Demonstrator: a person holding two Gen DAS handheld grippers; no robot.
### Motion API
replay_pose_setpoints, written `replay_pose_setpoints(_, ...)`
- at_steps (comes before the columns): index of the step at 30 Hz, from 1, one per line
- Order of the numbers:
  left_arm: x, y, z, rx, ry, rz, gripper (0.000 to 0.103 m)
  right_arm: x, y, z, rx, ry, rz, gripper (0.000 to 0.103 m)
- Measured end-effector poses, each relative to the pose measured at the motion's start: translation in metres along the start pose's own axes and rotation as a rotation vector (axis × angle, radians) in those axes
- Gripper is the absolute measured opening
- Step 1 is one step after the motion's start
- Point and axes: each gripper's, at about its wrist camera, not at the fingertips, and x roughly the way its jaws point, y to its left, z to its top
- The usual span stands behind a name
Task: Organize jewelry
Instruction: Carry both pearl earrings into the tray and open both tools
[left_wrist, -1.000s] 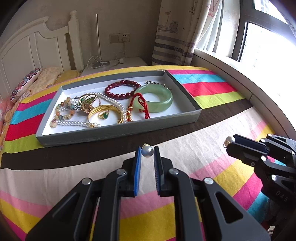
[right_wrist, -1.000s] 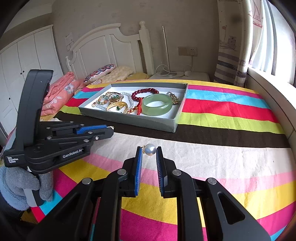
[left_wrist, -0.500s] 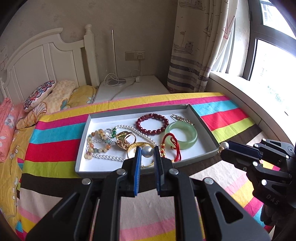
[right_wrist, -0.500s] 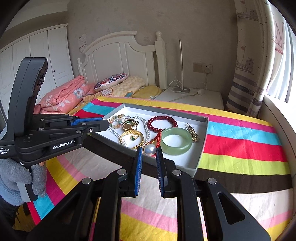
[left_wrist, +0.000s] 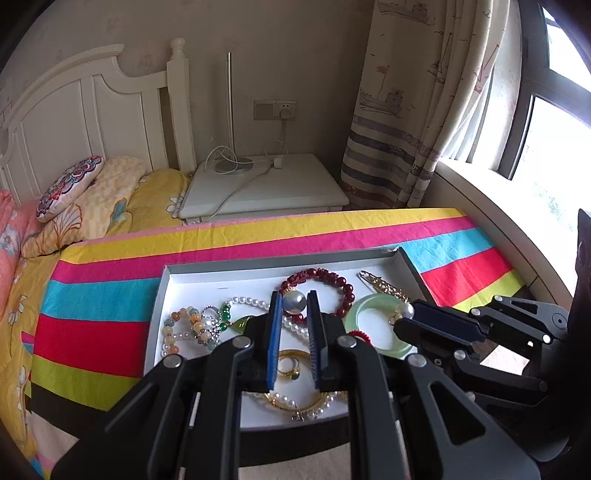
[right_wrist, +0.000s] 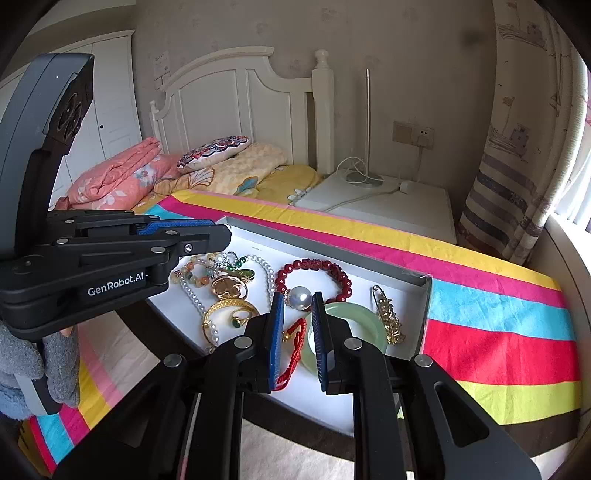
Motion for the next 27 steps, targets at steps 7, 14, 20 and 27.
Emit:
replay_pose_setpoints(7, 0.039, 0.001, 0.013, -0.038, 0.055, -0.054, 0.013, 0.040, -0.003, 0.016, -0.019, 0.054, 0.004, 0.016)
replay_pose_setpoints(14, 0.079, 0.001, 0.026, -0.065, 0.126, -0.086, 0.013, 0.070, -0.006, 0.016, -0.019, 0.125, -0.025, 0.016)
replay_pose_setpoints(20, 0.097, 0.006, 0.026, -0.077, 0.157, -0.068, 0.013, 0.079, -0.015, 0.016, 0.018, 0.139, -0.005, 0.016)
replay_pose_setpoints(27, 0.089, 0.017, 0.027, -0.099, 0.134, -0.040, 0.042, 0.070, -0.021, 0.016, 0.043, 0.124, -0.004, 0.018)
